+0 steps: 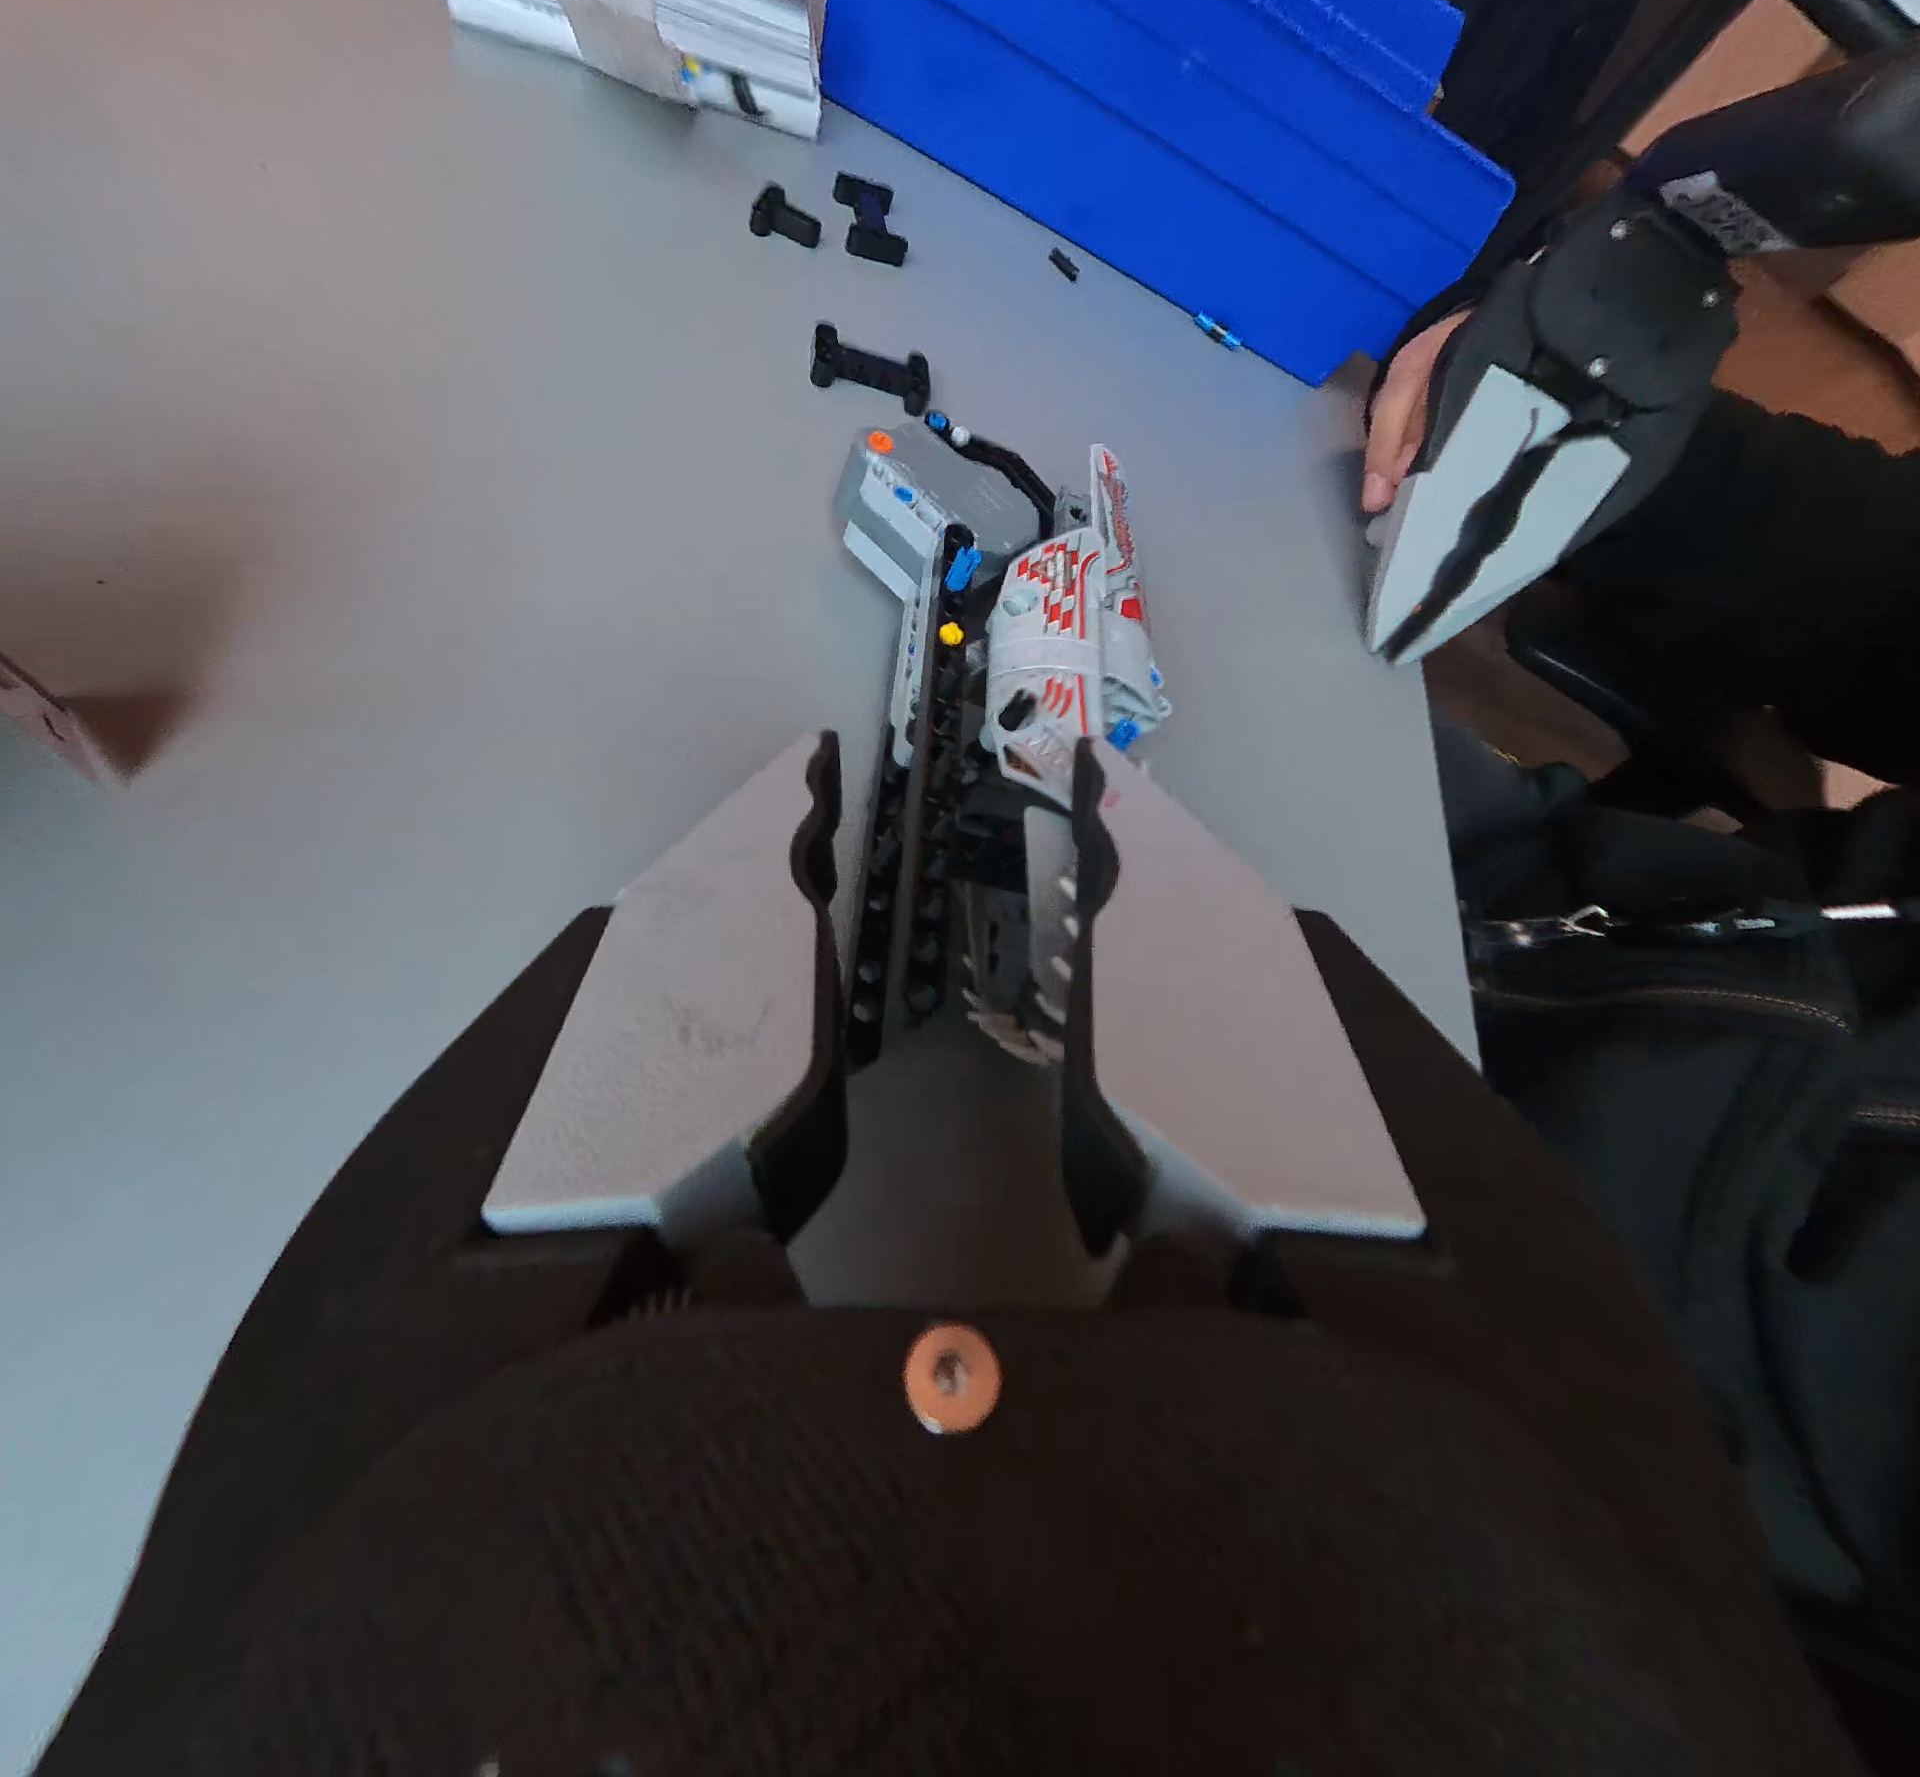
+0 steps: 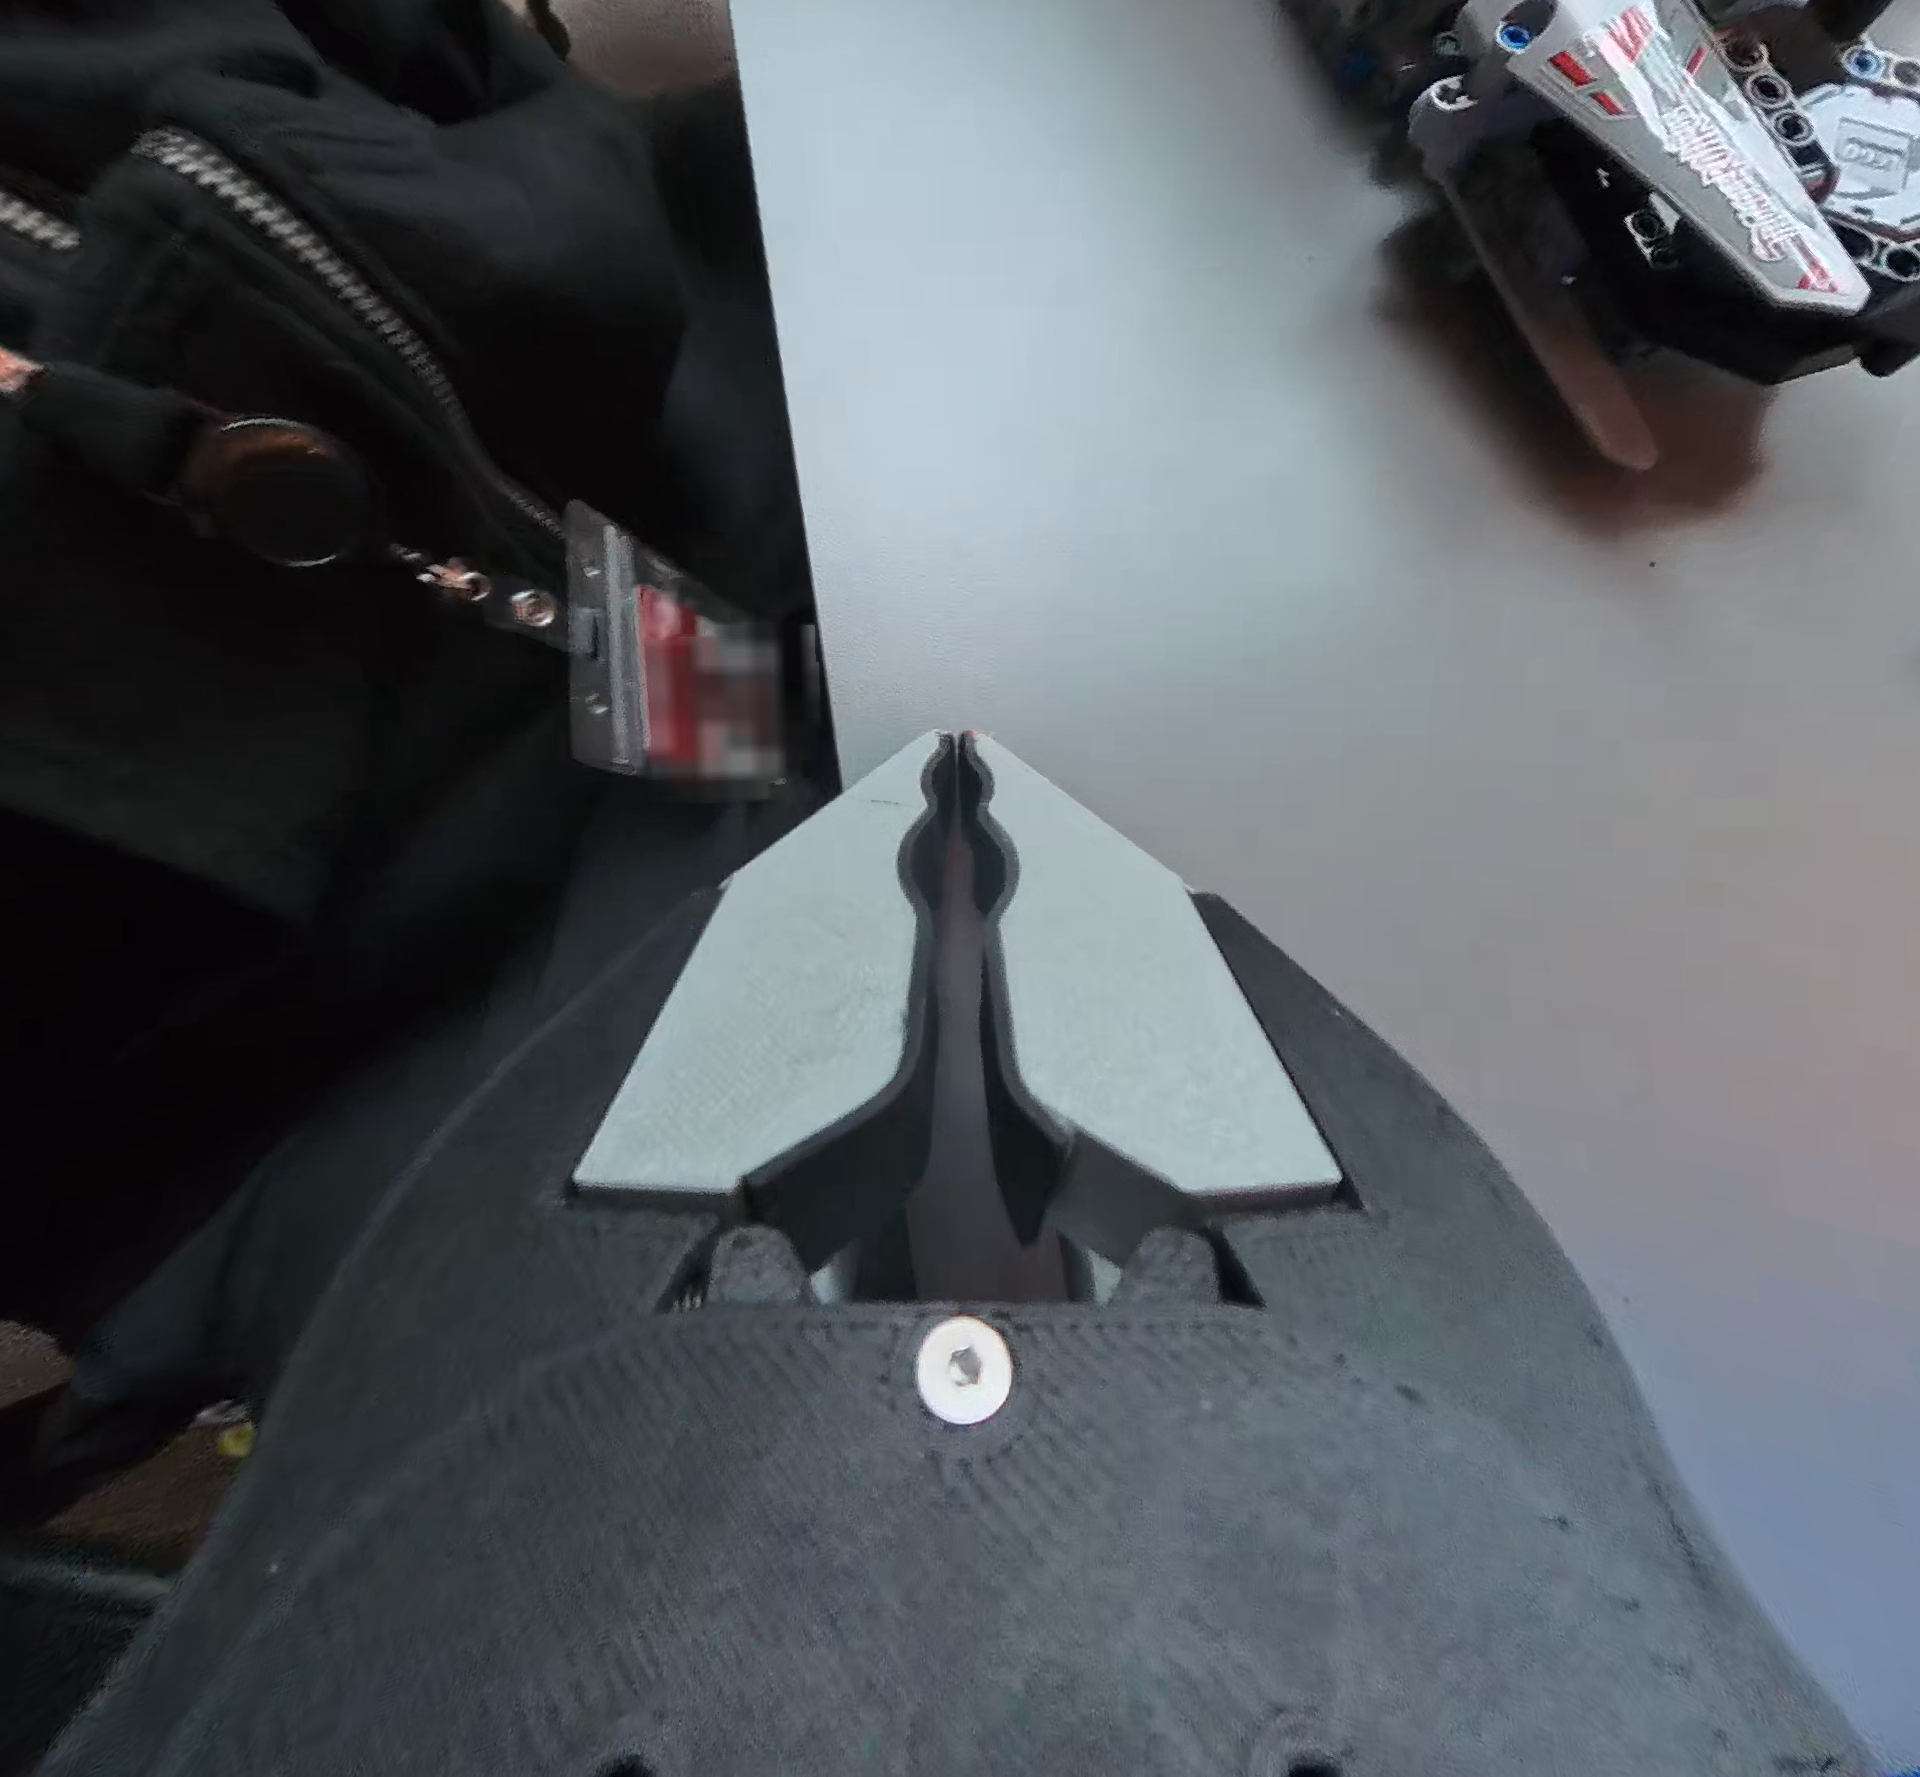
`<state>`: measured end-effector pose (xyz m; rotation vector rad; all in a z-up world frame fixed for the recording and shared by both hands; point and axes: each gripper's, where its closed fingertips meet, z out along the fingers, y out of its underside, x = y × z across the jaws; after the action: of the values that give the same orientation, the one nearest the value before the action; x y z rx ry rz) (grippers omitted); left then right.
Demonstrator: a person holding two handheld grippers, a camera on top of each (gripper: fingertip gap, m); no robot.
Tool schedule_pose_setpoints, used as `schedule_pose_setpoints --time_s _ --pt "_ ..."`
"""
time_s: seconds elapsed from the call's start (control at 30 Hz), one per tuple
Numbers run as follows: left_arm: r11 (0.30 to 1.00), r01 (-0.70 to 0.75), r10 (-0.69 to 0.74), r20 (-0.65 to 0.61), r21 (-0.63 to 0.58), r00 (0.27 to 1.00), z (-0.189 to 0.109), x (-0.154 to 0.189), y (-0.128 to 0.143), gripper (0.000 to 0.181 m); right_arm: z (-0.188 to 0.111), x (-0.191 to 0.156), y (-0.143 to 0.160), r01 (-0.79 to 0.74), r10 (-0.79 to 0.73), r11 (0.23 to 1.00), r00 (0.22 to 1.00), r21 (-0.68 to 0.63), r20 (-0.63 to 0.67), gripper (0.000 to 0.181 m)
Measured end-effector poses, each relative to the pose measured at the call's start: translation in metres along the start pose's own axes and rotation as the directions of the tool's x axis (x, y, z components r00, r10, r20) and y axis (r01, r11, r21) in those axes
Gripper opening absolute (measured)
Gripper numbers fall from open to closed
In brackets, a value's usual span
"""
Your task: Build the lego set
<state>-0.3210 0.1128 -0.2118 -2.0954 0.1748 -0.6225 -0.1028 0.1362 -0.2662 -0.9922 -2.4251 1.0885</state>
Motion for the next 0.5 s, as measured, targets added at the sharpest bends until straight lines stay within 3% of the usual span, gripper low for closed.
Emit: schedule_pose_setpoints --time_s 0.1,0.2,0.33,0.5 --pt "0.997 -0.046 0.04 0.101 0.064 0.994 -0.017 0.014 -0.008 0.046 -0.006 0.001 -0.011 0.02 -0.016 0.998 0.998 0.067 -0.058 0.009" --pt "0.996 -0.052 0.034 0.225 0.073 0.974 -0.039 0.042 0.004 0.053 -0.021 -0.006 -0.028 0.01 0.01 0.987 0.992 0.16 -0.13 0.025" --pt "0.995 -0.082 0.058 0.367 0.051 0.928 -0.059 0.104 0.035 0.051 -0.042 -0.039 -0.036 0.05 0.001 0.969 0.978 0.241 -0.207 0.033" --pt "0.998 -0.032 0.006 0.452 0.049 0.892 -0.072 0.195 0.094 0.049 -0.041 -0.113 -0.018 0.043 0.009 0.951 0.986 0.306 -0.166 0.033"
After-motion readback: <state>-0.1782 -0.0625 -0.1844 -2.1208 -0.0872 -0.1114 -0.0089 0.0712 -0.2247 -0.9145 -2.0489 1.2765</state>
